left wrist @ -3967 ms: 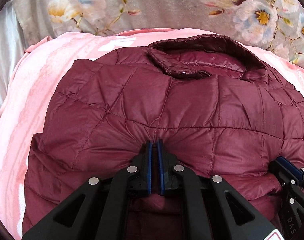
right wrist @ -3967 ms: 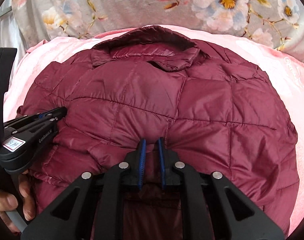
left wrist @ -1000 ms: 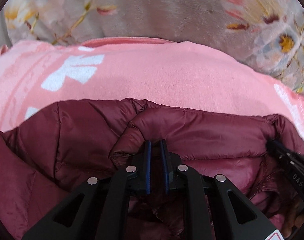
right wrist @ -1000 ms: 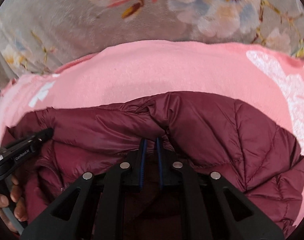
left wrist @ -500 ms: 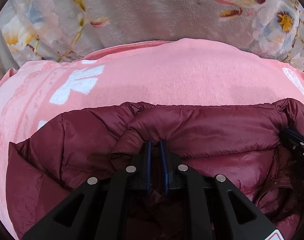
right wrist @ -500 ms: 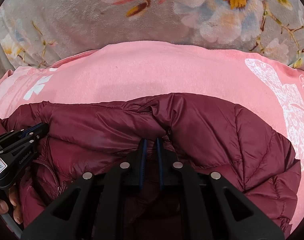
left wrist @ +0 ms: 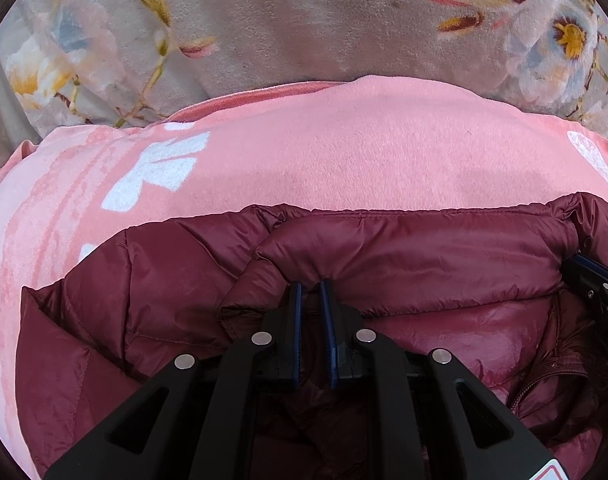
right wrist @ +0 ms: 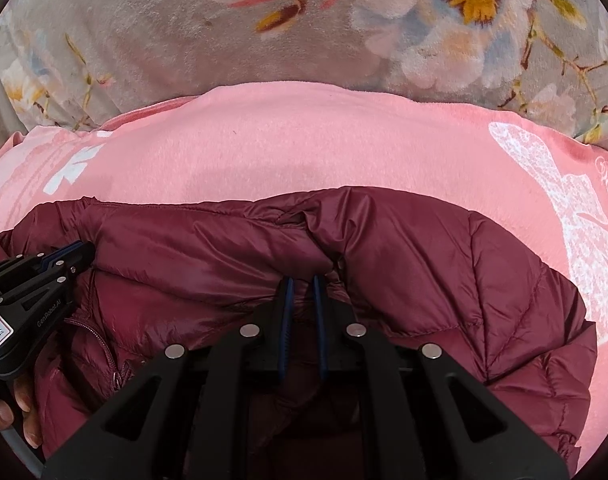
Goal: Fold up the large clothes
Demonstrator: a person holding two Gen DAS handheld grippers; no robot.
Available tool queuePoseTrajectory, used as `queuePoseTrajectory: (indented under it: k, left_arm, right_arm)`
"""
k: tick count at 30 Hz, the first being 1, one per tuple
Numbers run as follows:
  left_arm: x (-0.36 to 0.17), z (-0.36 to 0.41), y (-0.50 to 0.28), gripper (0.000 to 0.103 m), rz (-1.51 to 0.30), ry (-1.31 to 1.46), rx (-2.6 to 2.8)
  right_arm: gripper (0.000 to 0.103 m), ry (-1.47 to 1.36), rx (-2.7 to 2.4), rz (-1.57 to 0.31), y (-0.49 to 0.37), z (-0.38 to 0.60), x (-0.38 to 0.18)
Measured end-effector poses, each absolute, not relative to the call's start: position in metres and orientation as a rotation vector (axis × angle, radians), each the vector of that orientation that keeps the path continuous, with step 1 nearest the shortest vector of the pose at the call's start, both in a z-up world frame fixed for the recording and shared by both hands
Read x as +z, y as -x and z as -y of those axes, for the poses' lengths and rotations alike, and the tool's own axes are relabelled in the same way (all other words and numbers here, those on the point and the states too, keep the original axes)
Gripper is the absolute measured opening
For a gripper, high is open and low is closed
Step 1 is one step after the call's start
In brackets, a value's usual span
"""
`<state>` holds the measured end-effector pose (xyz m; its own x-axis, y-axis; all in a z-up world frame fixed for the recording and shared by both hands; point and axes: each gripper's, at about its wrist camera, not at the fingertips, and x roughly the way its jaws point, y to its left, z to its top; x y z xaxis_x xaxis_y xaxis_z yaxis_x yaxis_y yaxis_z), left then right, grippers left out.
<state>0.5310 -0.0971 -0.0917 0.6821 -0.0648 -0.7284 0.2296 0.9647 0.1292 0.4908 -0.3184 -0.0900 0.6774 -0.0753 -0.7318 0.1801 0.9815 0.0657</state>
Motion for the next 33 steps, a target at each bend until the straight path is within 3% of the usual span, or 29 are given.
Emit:
queuePoseTrajectory:
  k: [18, 20, 21, 22, 23, 24, 25, 33]
  left_arm:
    - [-0.094, 0.110, -0.536, 0.014, -0.797, -0.315, -0.119]
    - [-0.089, 0.106, -0.527, 0.018, -0.797, -0.330, -0.107]
    - [-0.083, 0.098, -0.515, 0.025, -0.804, -0.323, -0.089]
    - [-0.079, 0.091, -0.504, 0.040, -0.801, -0.305, -0.085]
    - [-0.073, 0.081, -0.489, 0.051, -0.792, -0.278, -0.099]
    - [-0.068, 0.070, -0.472, 0.066, -0.780, -0.257, -0.112]
    - [-0.063, 0.053, -0.447, 0.069, -0.760, -0.240, -0.134]
    - [-0.071, -0.069, -0.308, 0.076, -0.868, -0.115, -0.174]
  right_arm:
    - [0.009, -0.112, -0.155, -0.830, -0.495, 0.314, -0.089]
    - [0.010, -0.065, -0.169, -0.861, -0.483, 0.310, -0.084]
    - [0.010, -0.066, -0.180, -0.865, -0.468, 0.309, -0.076]
    - [0.016, -0.087, -0.172, -0.854, -0.450, 0.311, -0.069]
    - [0.039, -0.118, -0.158, -0.836, -0.425, 0.314, -0.060]
    - [0.050, -0.150, -0.142, -0.805, -0.394, 0.318, -0.051]
    - [0.061, -0.166, -0.133, -0.783, -0.371, 0.322, -0.046]
    - [0.069, -0.330, -0.204, -0.788, -0.152, 0.367, -0.050]
